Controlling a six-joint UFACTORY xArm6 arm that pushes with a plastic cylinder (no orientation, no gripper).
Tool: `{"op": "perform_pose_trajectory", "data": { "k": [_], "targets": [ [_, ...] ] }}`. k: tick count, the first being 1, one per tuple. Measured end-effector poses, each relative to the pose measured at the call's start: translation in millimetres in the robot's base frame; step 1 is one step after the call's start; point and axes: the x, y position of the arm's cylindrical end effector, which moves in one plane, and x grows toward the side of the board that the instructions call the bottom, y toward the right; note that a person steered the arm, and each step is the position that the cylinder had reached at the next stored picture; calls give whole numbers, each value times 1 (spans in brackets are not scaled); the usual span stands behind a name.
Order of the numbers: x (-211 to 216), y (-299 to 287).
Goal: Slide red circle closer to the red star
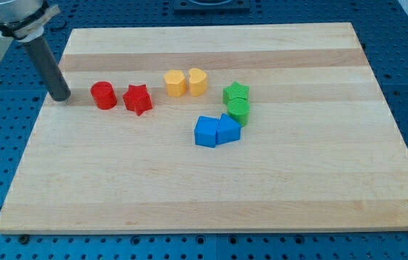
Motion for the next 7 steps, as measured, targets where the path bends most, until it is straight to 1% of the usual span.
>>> {"op": "perform_pose_trajectory", "data": {
  "k": [1, 2, 3, 4, 6, 7],
  "targets": [
    [-21, -3],
    [-31, 14],
    [-29, 44],
    [-9, 56],
    [45, 57],
    [59, 55]
  ]
}}
